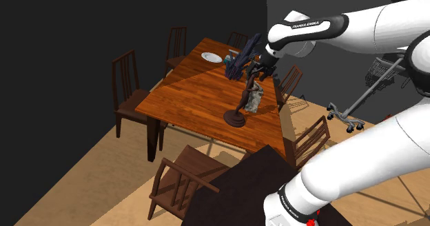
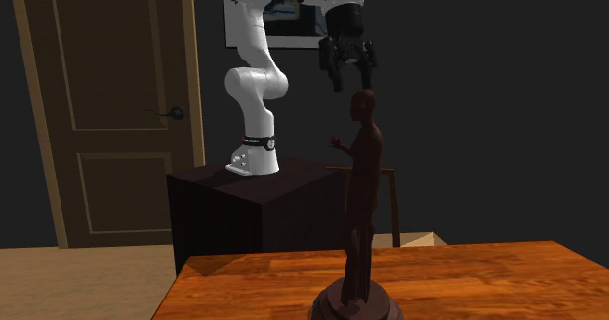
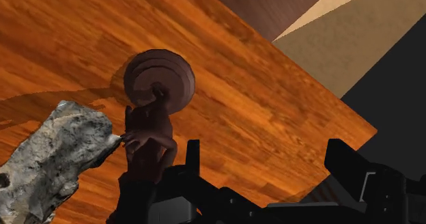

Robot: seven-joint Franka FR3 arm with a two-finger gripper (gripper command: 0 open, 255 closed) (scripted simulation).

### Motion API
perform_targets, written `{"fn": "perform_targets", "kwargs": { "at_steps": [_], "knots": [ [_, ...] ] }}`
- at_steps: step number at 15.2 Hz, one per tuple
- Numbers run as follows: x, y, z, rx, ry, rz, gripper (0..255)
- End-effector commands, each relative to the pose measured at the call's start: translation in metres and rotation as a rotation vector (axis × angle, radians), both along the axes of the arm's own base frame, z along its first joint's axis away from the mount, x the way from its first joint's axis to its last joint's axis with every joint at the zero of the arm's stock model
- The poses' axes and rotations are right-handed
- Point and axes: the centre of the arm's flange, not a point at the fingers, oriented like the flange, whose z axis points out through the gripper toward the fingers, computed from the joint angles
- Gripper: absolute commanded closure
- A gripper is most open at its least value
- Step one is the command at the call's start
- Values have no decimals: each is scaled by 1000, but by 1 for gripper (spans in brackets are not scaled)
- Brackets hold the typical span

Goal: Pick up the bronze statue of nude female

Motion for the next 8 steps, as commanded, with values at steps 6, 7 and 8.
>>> {"fn": "perform_targets", "kwargs": {
  "at_steps": [6,7,8],
  "knots": [
    [32,-74,-48,35,-41,-111,0],
    [36,-84,-55,41,-47,-126,0],
    [40,-95,-62,46,-52,-142,0]
  ]
}}
